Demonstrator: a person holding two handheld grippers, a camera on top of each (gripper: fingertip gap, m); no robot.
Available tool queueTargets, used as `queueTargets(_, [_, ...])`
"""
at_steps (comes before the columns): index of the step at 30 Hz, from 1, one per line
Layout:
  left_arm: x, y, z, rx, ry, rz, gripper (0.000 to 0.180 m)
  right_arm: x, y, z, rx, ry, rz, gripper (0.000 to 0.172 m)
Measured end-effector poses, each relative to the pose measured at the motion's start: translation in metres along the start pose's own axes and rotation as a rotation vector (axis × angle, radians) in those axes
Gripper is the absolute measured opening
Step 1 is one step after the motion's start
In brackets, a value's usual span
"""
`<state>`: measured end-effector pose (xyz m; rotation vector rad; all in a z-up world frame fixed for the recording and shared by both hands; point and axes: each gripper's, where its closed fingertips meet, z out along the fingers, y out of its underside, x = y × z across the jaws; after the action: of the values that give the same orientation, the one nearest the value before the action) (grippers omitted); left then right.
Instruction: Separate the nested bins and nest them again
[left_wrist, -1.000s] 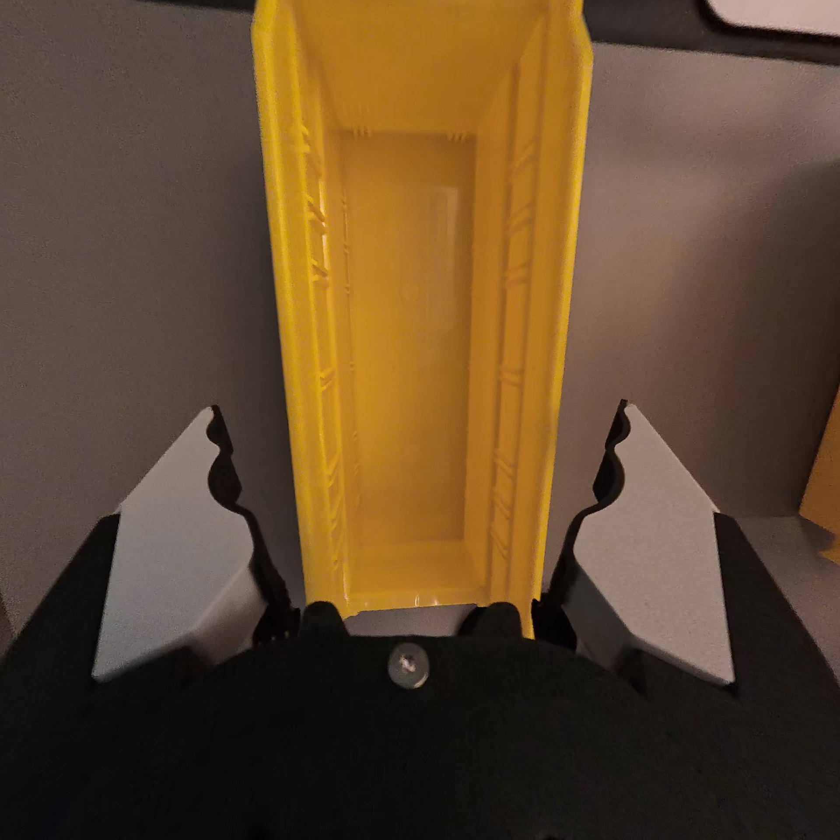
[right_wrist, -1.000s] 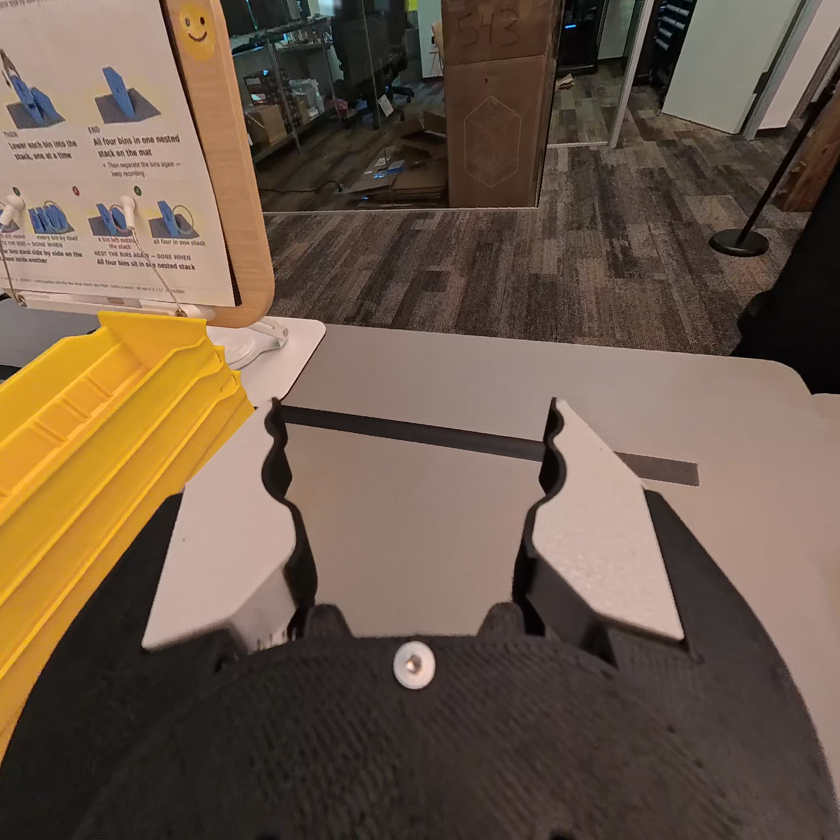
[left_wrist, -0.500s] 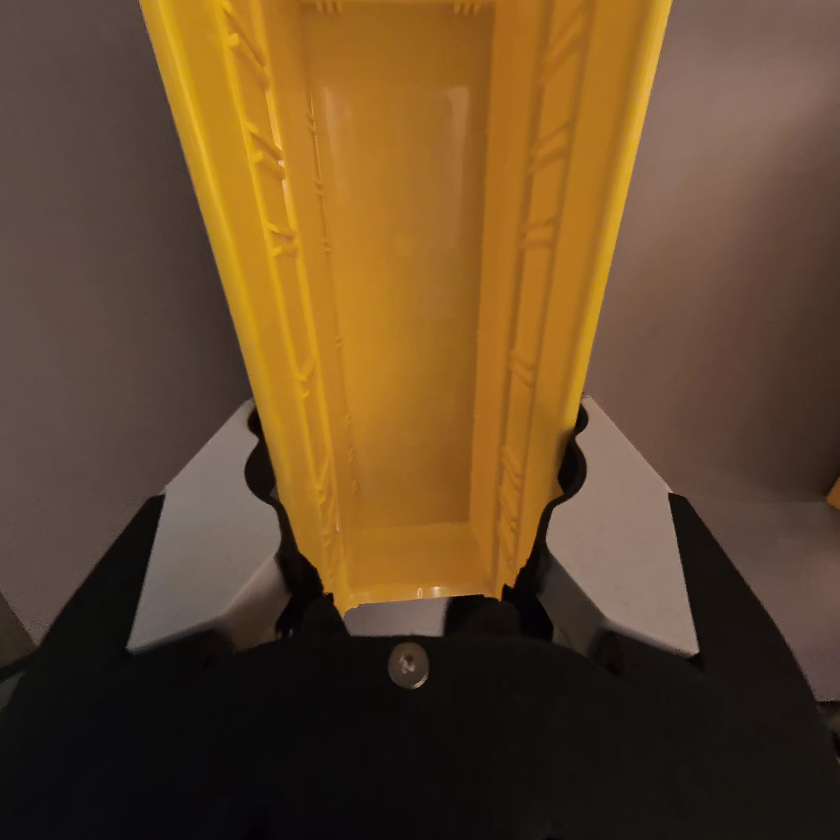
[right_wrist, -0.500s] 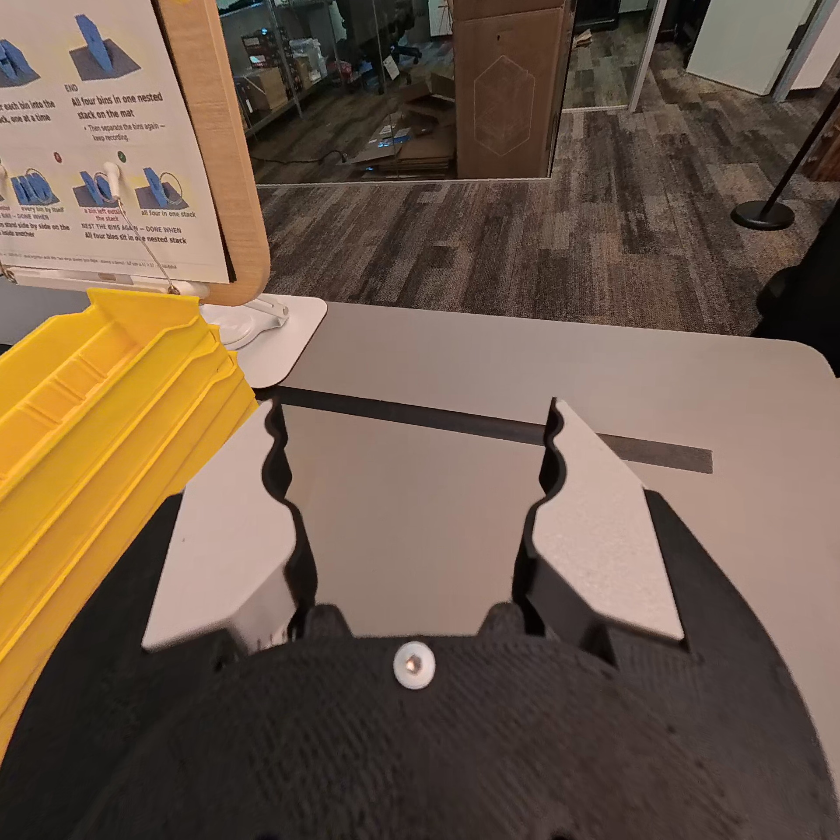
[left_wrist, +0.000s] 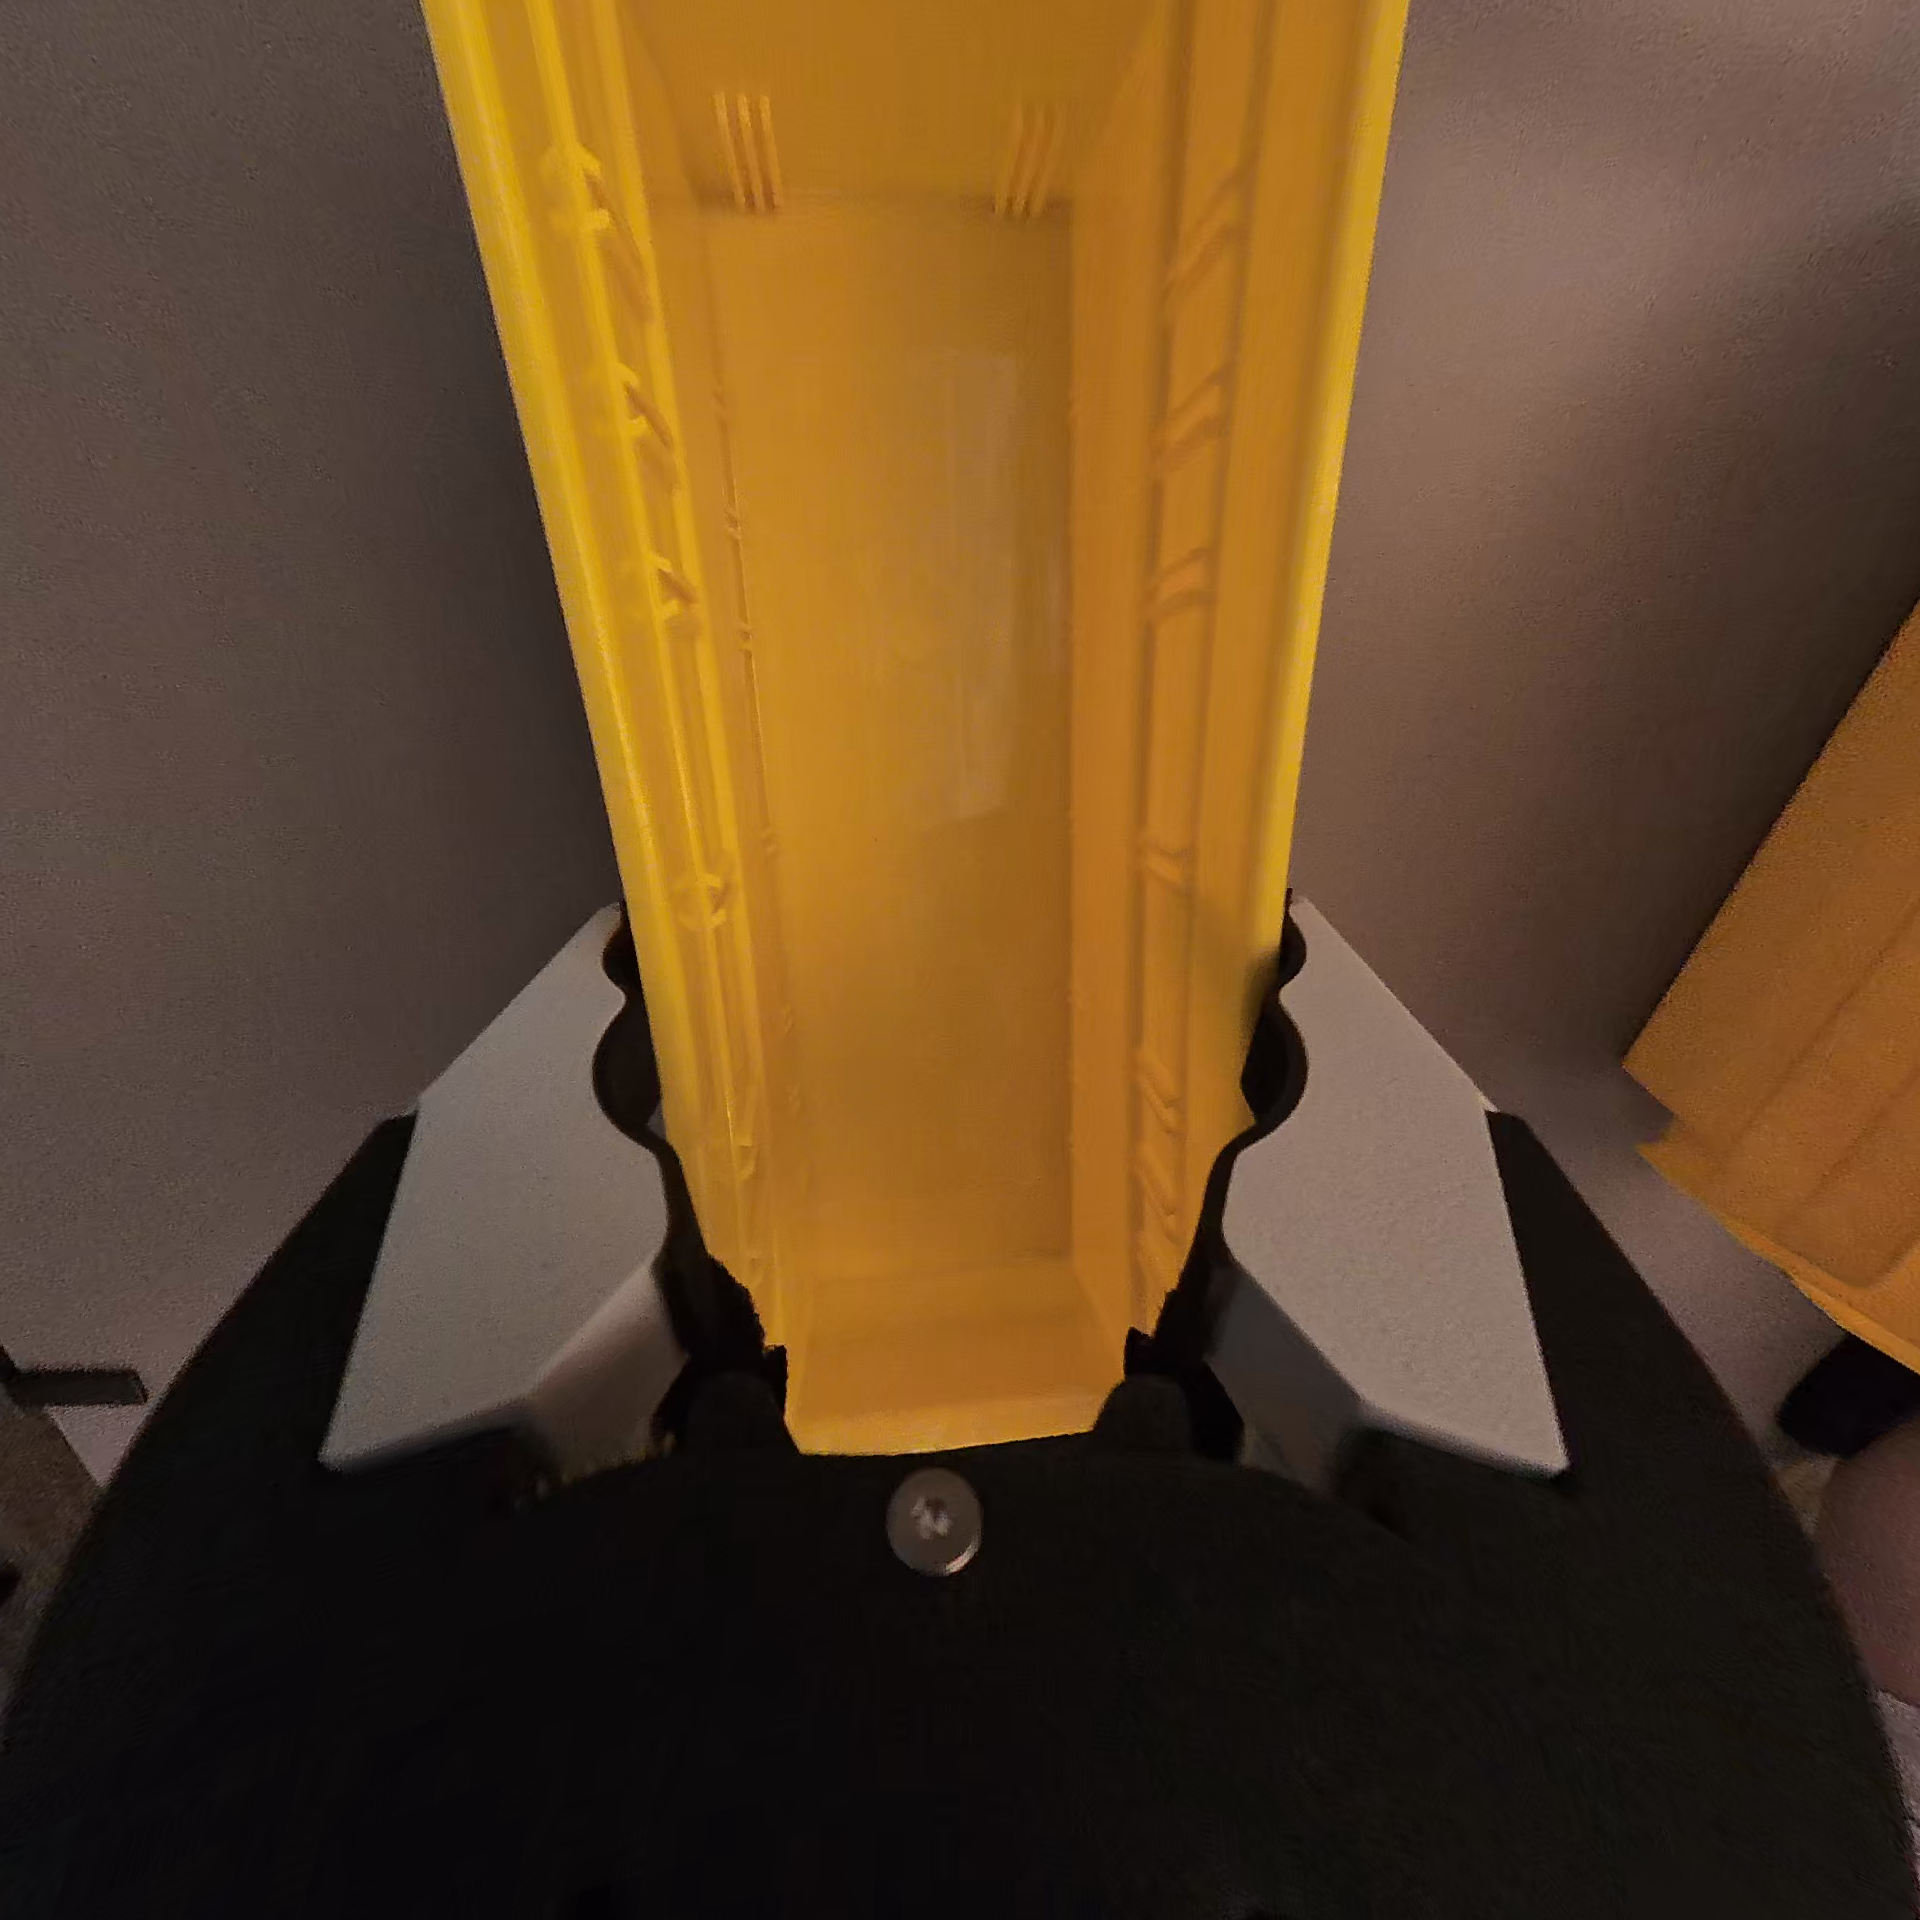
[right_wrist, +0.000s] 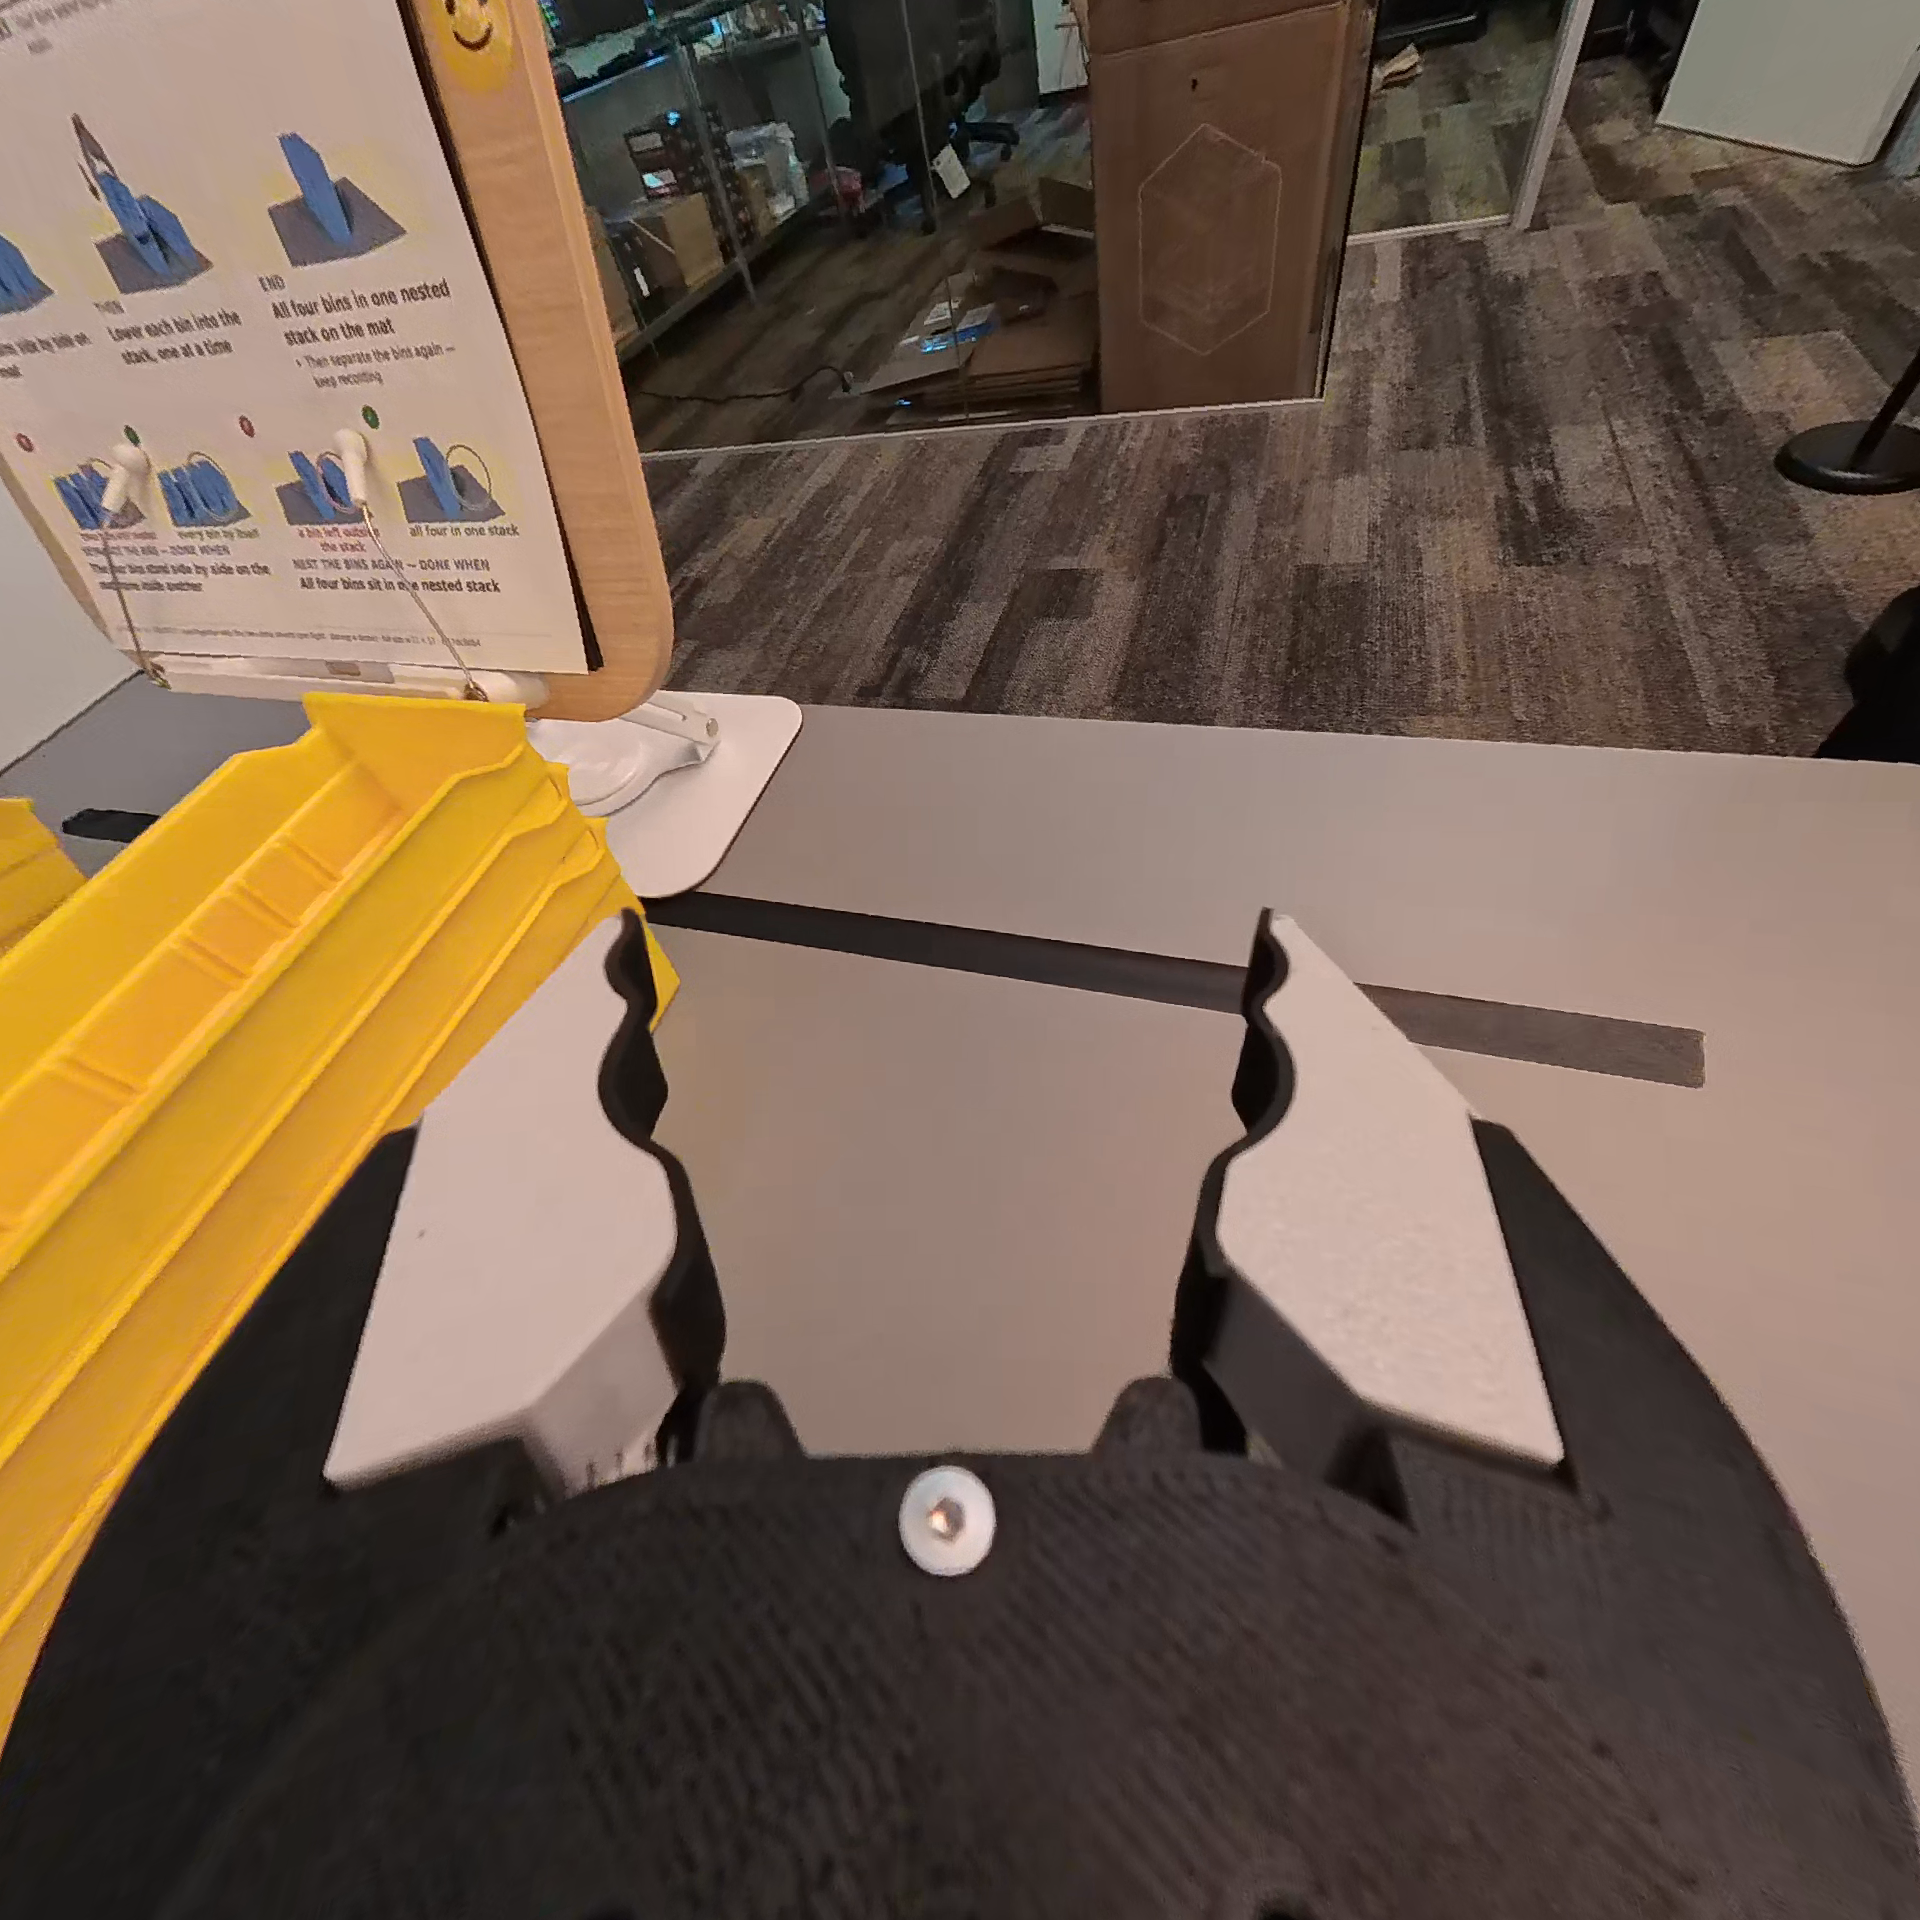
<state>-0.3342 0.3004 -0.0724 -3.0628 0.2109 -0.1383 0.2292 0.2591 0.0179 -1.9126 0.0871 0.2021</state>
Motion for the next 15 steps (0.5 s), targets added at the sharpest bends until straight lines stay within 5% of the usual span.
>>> queueTargets(15, [0.077, 0.001, -0.073, -0.001, -0.031, 0.065, 0.116, -0.003, -0.004, -0.006, 0.013, -0.052, 0.05, 0.113])
